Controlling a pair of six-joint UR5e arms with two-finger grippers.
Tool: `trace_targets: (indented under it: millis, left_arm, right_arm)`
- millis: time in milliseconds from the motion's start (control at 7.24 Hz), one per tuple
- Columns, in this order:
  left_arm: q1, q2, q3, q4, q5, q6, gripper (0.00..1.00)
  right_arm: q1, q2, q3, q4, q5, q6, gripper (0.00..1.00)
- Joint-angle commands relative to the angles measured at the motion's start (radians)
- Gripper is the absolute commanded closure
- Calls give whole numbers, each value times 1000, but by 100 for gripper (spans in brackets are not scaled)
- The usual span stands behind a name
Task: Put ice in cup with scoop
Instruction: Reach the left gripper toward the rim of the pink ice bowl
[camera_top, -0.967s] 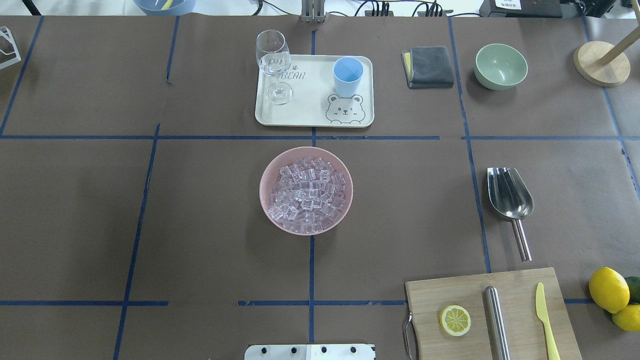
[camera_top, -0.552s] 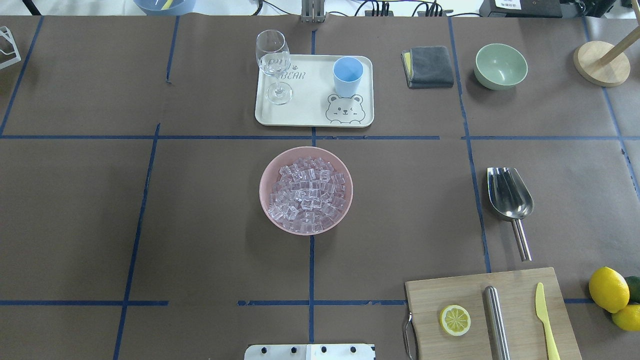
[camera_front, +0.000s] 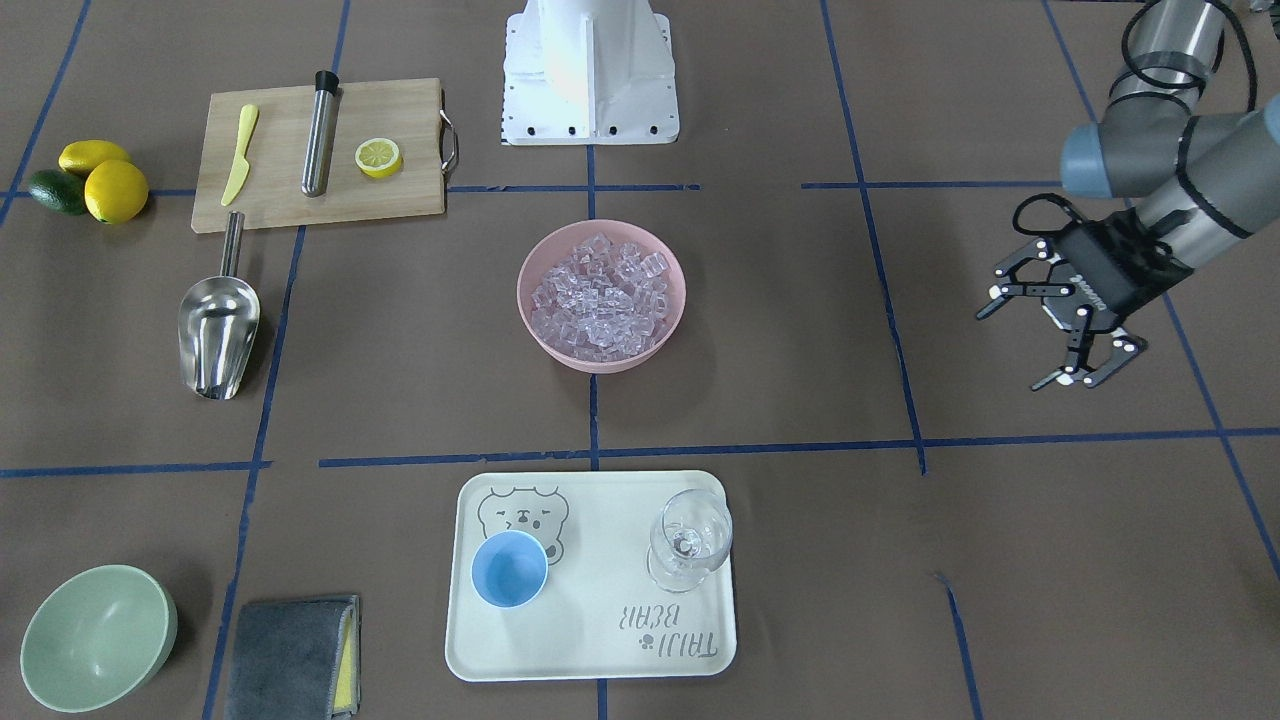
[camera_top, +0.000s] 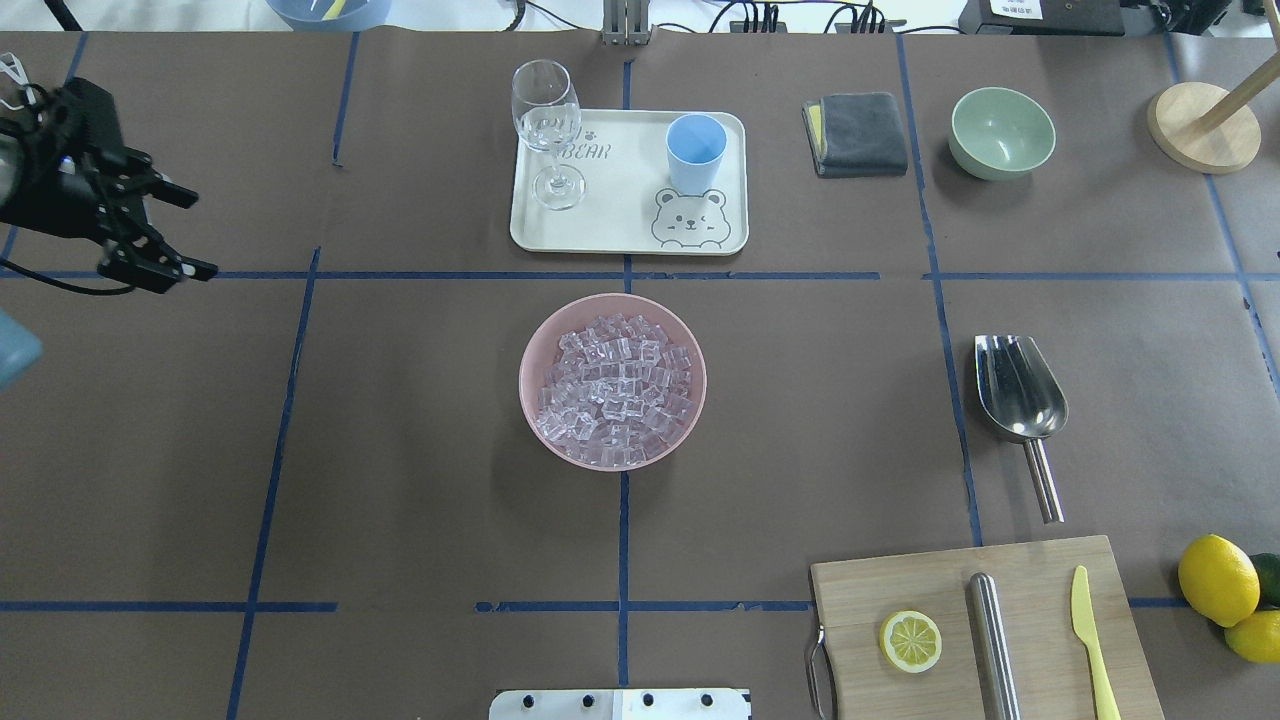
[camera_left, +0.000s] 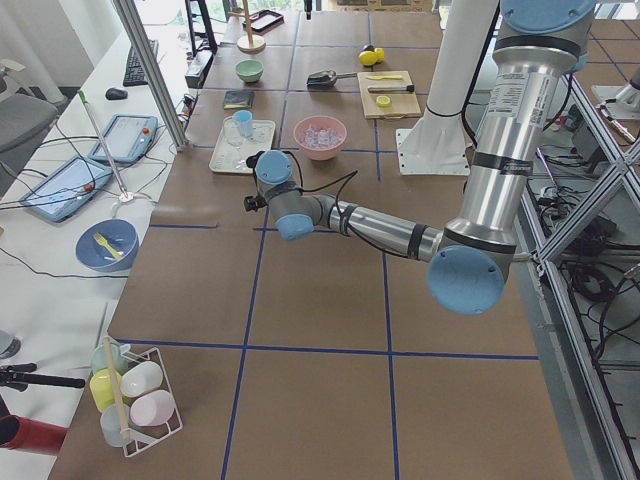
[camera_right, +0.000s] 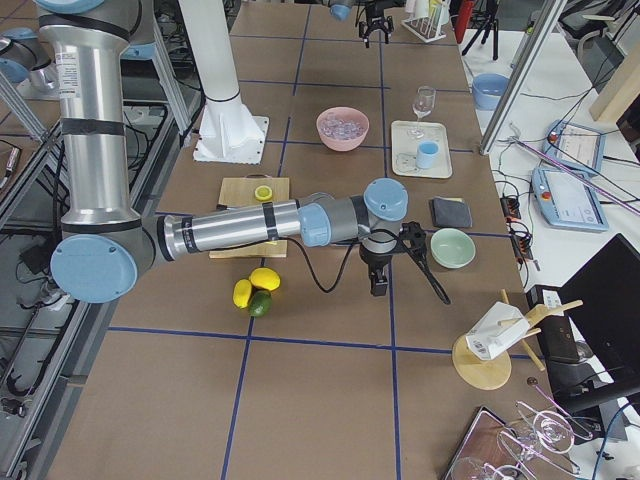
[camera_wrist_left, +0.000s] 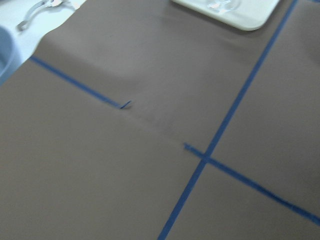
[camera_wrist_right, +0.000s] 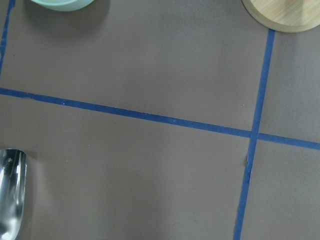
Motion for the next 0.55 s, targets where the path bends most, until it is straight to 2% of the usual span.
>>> trace_targets:
  millis: [0,276,414]
  left_arm:
    - [196,-111,21,-2,34,-96,0]
    - [355,-145,25,-35,260,-129,0]
    - [404,-162,64,-101,281,-41,0]
  right_arm:
    - [-18,2,4,13,0,4,0]
    - [-18,2,7,13,0,5,0]
    - [-18,2,9,13,0,5,0]
